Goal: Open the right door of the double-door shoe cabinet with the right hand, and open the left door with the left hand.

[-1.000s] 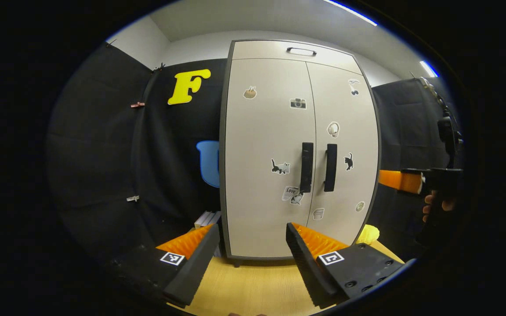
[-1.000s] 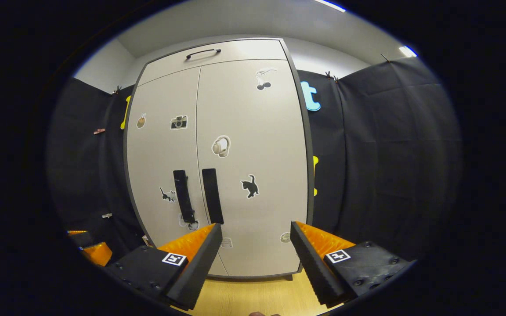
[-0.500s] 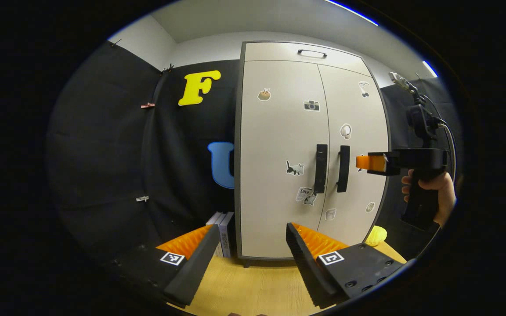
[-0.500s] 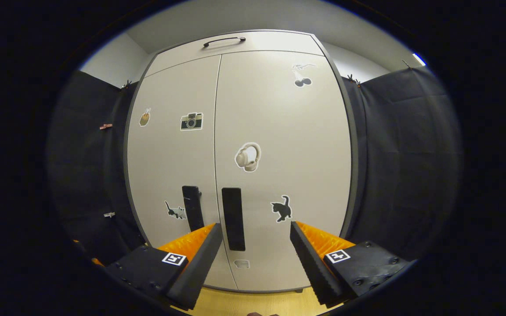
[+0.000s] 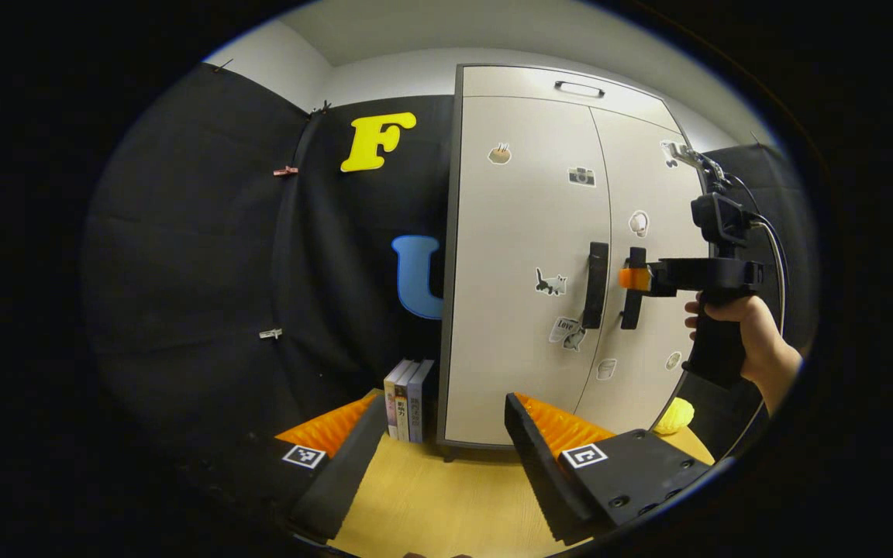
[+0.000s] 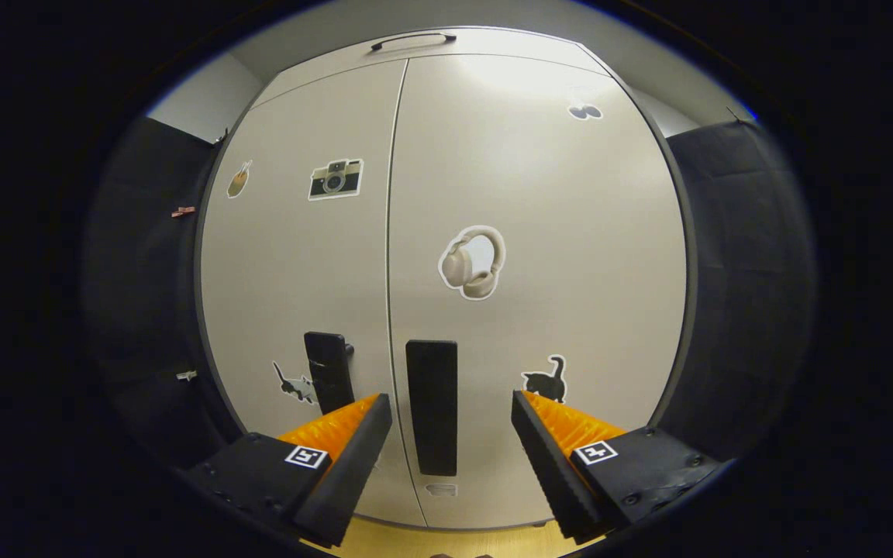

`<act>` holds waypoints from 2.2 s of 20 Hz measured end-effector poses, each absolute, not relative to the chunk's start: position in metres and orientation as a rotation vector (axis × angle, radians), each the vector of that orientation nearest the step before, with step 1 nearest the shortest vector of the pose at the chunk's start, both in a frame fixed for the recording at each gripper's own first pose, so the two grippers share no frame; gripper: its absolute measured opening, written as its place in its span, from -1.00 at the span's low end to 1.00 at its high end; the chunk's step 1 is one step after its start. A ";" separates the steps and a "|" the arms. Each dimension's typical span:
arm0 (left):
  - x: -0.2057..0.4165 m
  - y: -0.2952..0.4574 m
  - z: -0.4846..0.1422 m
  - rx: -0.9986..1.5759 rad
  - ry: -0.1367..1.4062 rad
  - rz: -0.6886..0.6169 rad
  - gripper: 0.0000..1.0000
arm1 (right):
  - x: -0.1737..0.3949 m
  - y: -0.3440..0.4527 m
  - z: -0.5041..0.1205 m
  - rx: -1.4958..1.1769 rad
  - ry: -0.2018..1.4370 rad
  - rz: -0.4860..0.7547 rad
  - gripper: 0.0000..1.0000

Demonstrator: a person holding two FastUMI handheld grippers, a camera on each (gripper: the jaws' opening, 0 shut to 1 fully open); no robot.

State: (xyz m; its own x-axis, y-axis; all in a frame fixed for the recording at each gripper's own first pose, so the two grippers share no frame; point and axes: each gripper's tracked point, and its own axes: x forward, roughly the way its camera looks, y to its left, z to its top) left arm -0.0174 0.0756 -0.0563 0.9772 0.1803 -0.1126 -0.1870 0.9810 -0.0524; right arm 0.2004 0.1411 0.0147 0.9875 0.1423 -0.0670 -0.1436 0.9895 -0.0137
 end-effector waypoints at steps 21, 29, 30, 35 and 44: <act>-0.040 0.093 -0.058 -0.080 0.073 0.217 0.89 | 0.212 0.155 -0.005 0.031 0.143 0.223 -0.58; -0.048 0.086 -0.057 -0.072 0.077 0.190 0.89 | 0.179 0.147 -0.003 0.065 0.167 0.275 -0.72; -0.047 0.083 -0.056 -0.067 0.074 0.179 0.89 | 0.169 0.142 -0.002 0.065 0.168 0.282 -0.72; -0.037 0.056 -0.049 -0.039 0.078 0.111 0.89 | 0.149 0.129 0.004 0.066 0.156 0.297 -0.72; -0.023 0.032 -0.039 -0.059 0.066 0.070 0.89 | 0.139 0.118 0.007 0.060 0.159 0.320 -0.72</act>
